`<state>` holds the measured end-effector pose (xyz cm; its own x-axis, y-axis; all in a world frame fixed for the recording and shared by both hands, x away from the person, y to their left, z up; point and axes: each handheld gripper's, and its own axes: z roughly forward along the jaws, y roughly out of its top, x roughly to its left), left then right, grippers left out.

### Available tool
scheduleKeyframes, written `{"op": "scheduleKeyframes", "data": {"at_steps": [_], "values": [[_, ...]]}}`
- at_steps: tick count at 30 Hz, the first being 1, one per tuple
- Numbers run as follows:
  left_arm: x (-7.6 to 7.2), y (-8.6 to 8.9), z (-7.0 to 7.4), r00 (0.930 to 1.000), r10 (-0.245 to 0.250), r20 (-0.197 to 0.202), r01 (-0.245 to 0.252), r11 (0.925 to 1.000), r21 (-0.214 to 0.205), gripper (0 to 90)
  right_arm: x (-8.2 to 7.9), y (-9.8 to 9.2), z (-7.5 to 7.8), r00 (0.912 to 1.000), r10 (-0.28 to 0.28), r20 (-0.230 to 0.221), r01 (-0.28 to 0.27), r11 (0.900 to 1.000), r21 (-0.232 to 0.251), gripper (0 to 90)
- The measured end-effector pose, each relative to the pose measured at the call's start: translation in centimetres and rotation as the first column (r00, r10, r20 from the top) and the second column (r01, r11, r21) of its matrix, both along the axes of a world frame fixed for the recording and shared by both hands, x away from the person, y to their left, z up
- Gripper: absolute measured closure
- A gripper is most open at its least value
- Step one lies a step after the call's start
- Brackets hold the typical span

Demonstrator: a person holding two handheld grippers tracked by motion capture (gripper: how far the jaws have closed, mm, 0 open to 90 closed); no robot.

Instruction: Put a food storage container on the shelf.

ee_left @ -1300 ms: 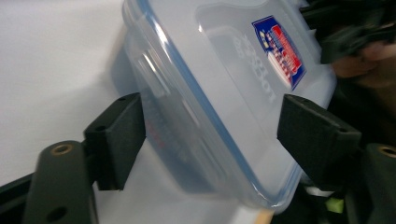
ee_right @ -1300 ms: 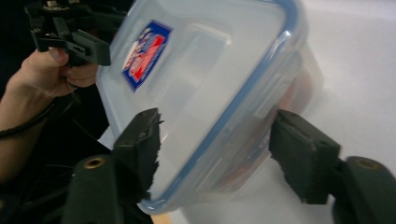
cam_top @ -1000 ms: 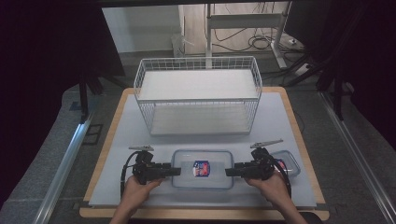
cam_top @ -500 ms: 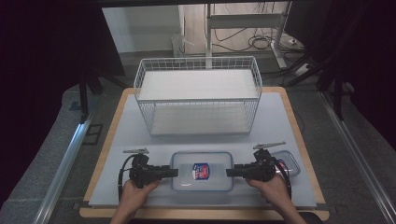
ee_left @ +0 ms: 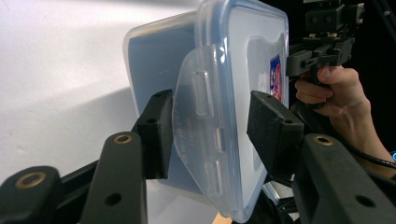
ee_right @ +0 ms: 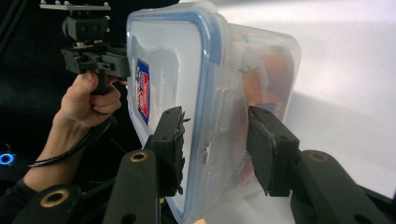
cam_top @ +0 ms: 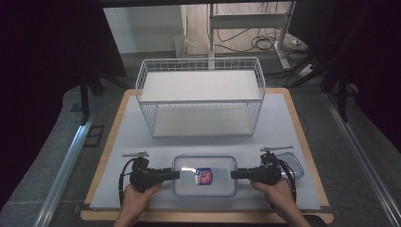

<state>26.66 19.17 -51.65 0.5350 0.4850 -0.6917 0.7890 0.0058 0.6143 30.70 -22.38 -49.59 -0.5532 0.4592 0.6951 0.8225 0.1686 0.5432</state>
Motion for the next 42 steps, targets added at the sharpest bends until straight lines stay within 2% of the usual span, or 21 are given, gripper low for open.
{"op": "scheduleKeyframes", "data": {"at_steps": [4, 8, 15, 20, 29, 32, 42], "values": [[0.0, -0.1, 0.5, 0.9998, -0.001, 0.021, 0.001, 1.0, 0.002, 53.6, -0.1, 0.0, 0.4, 0.9994, -0.006, 0.035, 0.006, 0.9999, -0.014, 57.3], [0.2, 0.1, 0.9, 0.9996, -0.002, 0.027, 0.002, 0.9999, -0.013, 54.0, -0.1, 0.0, 0.7, 0.9985, -0.011, 0.053, 0.011, 0.9999, -0.006, 57.3], [0.2, 0.3, 2.5, 0.9969, -0.003, 0.079, 0.003, 1.0, -0.006, 54.1, -0.2, 0.0, 2.0, 0.9964, -0.018, 0.083, 0.017, 0.9997, 0.018, 57.5], [0.3, 0.2, 3.1, 0.9965, -0.007, 0.083, 0.007, 1.0, 0.001, 54.1, 0.1, 0.1, 2.9, 0.9941, -0.012, 0.107, 0.011, 0.9998, 0.016, 57.5], [1.2, 0.6, 6.1, 0.9896, -0.013, 0.143, 0.01, 0.9998, 0.019, 54.0, 0.9, 0.4, 5.7, 0.9849, 0.001, 0.173, -0.002, 1.0, 0.009, 57.5], [1.6, 0.6, 6.9, 0.9885, -0.011, 0.151, 0.009, 0.9998, 0.018, 54.0, 1.3, 0.5, 6.5, 0.9813, 0.0, 0.193, -0.002, 0.9999, 0.015, 57.5], [2.8, 0.7, 9.0, 0.9855, 0.0, 0.17, -0.005, 0.9996, 0.029, 53.5, 2.6, 0.7, 8.3, 0.9784, -0.005, 0.207, 0.0, 0.9997, 0.023, 57.5]]}}
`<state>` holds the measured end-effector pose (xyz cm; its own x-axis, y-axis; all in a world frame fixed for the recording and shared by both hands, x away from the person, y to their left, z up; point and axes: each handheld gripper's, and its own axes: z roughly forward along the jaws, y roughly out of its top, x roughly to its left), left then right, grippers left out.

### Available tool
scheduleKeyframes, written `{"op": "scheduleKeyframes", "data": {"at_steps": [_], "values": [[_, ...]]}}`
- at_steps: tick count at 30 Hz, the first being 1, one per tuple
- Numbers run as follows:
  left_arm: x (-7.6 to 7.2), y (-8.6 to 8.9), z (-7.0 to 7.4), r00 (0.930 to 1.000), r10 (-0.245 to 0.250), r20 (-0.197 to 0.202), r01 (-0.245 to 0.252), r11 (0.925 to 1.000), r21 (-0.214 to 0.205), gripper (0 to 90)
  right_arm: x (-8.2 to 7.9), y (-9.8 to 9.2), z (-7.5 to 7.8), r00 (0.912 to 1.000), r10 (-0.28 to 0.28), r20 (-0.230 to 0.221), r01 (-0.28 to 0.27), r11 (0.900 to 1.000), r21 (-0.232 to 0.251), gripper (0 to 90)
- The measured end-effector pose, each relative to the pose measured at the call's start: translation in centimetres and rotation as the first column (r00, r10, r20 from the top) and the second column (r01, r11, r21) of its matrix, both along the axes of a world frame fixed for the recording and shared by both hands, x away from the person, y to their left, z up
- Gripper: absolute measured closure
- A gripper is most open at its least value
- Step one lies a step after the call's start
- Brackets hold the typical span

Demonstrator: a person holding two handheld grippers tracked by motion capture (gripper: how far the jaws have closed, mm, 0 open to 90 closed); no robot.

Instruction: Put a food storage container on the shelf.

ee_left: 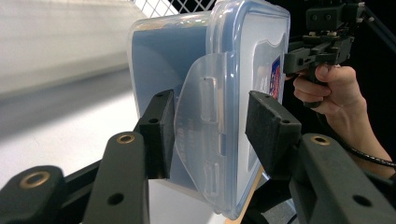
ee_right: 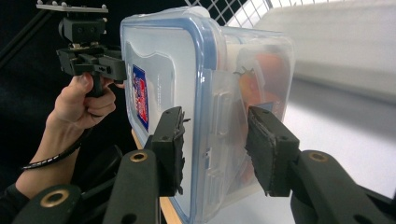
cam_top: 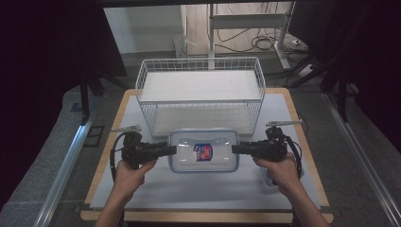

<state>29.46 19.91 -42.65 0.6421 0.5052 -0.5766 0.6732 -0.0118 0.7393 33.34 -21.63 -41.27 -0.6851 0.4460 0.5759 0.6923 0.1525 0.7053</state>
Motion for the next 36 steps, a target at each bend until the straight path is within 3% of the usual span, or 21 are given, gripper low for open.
{"op": "scheduleKeyframes", "data": {"at_steps": [10, 25, 36], "values": [[1.4, 0.2, 2.4, 0.9997, 0.005, 0.024, -0.005, 0.9999, -0.012, 53.6, 1.4, 0.2, 2.7, 0.9988, -0.009, 0.048, 0.008, 0.9999, 0.015, 57.5], [4.7, 0.5, 5.2, 0.9997, 0.009, 0.025, -0.009, 0.9997, -0.021, 53.6, 4.3, 0.4, 5.3, 0.997, -0.036, 0.069, 0.033, 0.9984, 0.046, 57.6], [6.8, 0.9, 8.5, 0.9979, 0.031, 0.056, -0.031, 0.9994, -0.014, 53.4, 6.5, 0.9, 7.8, 0.9958, -0.052, 0.075, 0.047, 0.9969, 0.062, 57.4]]}}
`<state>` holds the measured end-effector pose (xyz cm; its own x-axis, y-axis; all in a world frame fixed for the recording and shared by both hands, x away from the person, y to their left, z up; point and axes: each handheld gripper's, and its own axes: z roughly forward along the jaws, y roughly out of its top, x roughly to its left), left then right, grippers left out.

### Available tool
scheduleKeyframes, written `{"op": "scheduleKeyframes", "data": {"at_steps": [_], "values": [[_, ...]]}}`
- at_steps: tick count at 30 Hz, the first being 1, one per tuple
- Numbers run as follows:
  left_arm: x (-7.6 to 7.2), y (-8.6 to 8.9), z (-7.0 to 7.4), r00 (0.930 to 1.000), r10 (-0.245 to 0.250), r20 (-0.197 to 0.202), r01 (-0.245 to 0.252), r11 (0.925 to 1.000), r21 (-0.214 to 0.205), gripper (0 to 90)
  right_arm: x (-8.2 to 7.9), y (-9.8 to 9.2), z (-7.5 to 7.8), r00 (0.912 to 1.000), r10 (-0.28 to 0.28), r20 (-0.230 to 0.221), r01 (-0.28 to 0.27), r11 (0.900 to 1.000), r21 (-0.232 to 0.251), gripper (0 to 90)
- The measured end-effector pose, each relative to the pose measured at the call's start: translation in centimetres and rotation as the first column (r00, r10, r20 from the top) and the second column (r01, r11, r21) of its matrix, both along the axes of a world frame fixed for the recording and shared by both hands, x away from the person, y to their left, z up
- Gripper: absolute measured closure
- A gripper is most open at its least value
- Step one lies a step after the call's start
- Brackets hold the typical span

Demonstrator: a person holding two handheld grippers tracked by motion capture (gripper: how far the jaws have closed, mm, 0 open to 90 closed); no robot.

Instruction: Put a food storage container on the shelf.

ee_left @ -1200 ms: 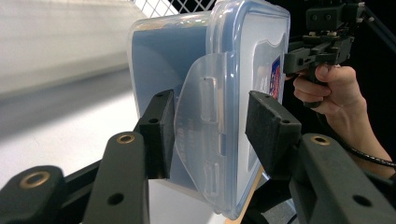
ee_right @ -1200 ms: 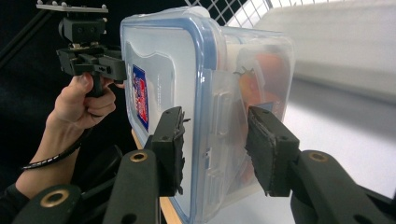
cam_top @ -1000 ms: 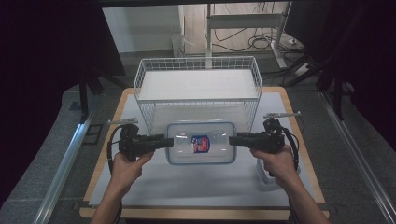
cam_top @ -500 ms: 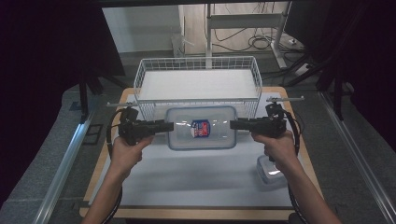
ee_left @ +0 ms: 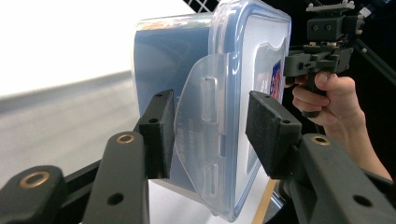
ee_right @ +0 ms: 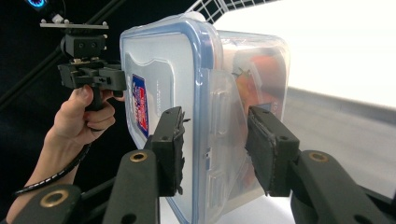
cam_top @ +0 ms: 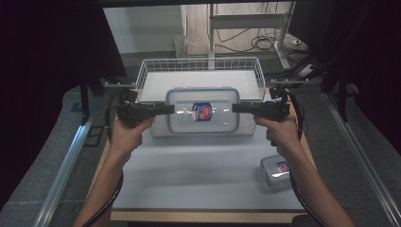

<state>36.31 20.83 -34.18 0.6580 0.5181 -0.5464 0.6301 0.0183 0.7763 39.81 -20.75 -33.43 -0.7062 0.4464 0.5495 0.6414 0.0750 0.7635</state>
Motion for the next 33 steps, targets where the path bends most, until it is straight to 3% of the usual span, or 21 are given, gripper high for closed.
{"op": "scheduleKeyframes", "data": {"at_steps": [7, 14, 26, 33], "values": [[1.7, 0.4, 1.7, 0.9998, 0.018, 0.012, -0.018, 0.9998, -0.004, 53.4, 1.6, 0.3, 1.0, 1.0, -0.005, 0.0, 0.005, 0.9997, 0.023, 57.3], [3.7, 0.4, 2.5, 0.9994, 0.034, -0.005, -0.034, 0.999, -0.027, 53.3, 3.3, 0.5, 1.9, 0.9996, -0.029, -0.005, 0.029, 0.9991, 0.031, 57.1], [6.7, 0.4, 2.7, 0.9981, 0.054, -0.029, -0.056, 0.9966, -0.061, 53.2, 6.1, 0.6, 3.2, 0.9974, -0.071, -0.009, 0.072, 0.997, 0.03, 56.7], [8.0, 0.4, 2.6, 0.9954, 0.083, -0.048, -0.086, 0.9948, -0.056, 51.9, 7.6, 1.0, 3.2, 0.9957, -0.091, -0.017, 0.091, 0.9954, 0.029, 56.6]]}}
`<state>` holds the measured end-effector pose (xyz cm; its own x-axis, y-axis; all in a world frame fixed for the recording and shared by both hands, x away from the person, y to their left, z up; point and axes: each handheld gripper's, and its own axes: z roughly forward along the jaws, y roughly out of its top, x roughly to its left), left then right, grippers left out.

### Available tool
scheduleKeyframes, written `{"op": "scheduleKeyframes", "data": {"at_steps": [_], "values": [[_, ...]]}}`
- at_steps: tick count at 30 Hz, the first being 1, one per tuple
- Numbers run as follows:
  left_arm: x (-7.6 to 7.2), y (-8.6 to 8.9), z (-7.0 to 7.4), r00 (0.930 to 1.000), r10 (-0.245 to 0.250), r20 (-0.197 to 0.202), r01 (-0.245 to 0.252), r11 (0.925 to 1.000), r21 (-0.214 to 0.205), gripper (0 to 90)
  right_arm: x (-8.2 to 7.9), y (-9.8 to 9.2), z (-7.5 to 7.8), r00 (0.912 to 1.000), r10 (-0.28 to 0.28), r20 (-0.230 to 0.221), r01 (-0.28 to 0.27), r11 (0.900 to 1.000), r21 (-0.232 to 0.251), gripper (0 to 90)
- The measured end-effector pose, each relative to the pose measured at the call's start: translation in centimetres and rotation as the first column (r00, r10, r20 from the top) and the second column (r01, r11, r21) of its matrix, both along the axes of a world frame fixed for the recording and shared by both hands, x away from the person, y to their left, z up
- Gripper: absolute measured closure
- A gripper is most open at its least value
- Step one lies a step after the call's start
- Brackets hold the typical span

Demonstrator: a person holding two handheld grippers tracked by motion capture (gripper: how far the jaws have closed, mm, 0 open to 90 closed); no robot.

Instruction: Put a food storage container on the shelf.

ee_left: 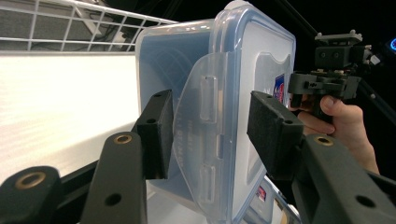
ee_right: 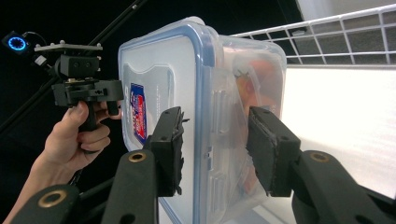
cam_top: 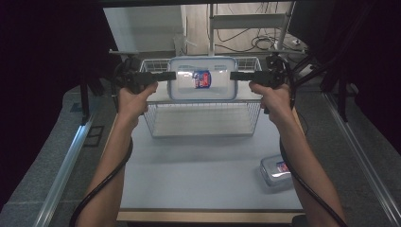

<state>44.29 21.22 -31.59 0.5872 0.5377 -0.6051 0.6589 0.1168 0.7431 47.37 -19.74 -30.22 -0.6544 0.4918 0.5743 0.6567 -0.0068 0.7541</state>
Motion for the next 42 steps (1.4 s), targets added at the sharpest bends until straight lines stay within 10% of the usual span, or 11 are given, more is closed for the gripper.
{"op": "scheduleKeyframes", "data": {"at_steps": [33, 42], "values": [[2.0, -0.8, -1.1, 0.9944, 0.104, -0.02, -0.104, 0.9946, -0.001, 46.8, 2.6, 1.0, -1.0, 0.9964, -0.083, -0.017, 0.083, 0.9965, 0.01, 50.4], [2.4, -1.6, -1.1, 0.9888, 0.149, 0.002, -0.149, 0.9856, 0.081, 35.8, 2.7, 1.5, -1.0, 0.9907, -0.13, 0.042, 0.132, 0.9895, -0.059, 44.2]]}}
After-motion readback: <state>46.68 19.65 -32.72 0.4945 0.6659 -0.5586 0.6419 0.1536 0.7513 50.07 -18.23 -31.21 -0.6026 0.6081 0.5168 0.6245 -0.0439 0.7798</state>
